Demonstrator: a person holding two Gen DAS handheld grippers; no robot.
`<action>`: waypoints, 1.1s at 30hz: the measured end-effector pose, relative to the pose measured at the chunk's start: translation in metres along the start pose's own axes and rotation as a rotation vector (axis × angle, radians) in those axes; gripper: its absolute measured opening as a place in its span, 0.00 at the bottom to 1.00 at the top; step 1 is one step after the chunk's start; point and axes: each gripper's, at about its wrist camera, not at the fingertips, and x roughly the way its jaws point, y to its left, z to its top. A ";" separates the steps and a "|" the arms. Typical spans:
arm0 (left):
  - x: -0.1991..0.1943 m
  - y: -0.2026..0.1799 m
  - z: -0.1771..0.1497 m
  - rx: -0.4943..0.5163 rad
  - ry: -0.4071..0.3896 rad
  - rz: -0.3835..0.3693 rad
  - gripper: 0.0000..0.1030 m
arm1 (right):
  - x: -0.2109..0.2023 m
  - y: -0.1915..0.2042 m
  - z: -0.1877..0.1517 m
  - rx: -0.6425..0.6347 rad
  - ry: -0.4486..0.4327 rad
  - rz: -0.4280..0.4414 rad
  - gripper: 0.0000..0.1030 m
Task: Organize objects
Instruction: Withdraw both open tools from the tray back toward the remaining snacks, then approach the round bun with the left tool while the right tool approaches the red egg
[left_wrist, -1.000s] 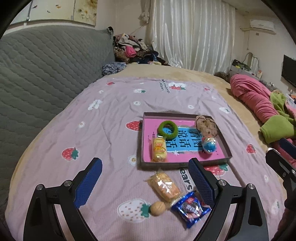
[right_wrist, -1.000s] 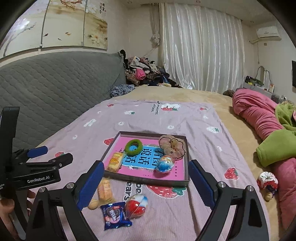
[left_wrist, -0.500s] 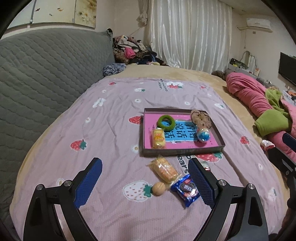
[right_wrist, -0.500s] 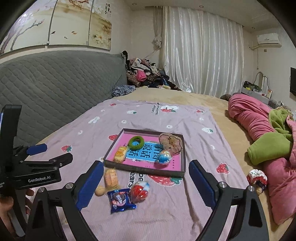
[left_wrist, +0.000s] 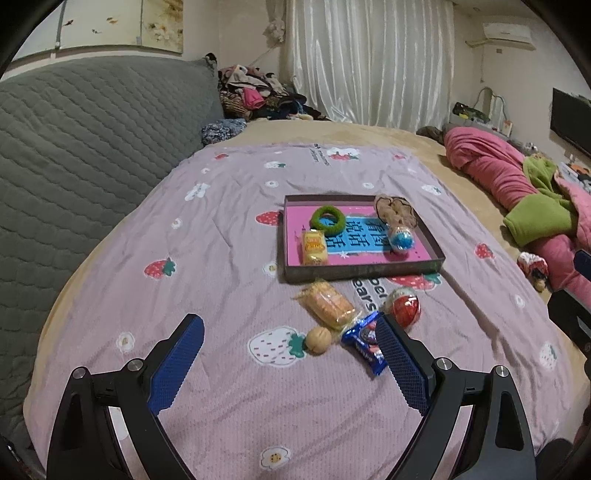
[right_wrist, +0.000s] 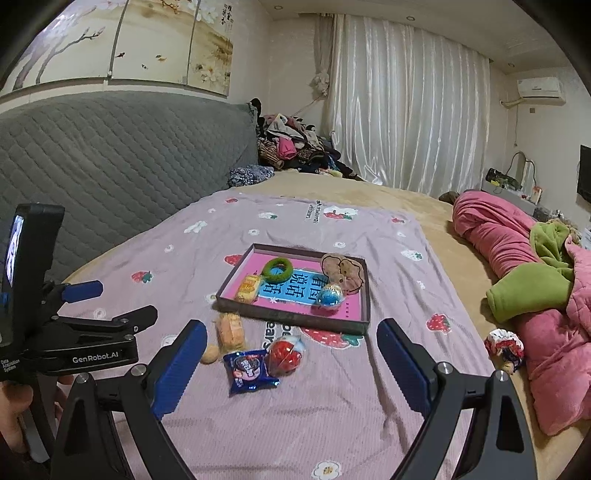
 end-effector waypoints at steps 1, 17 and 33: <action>0.001 0.000 -0.001 0.003 0.002 0.001 0.92 | 0.000 0.001 -0.002 0.000 0.004 0.001 0.91; 0.027 -0.003 -0.029 0.020 0.057 0.005 0.92 | 0.020 0.003 -0.020 -0.009 0.067 -0.013 0.91; 0.053 -0.010 -0.046 0.050 0.100 0.010 0.92 | 0.048 0.001 -0.034 -0.012 0.111 -0.016 0.91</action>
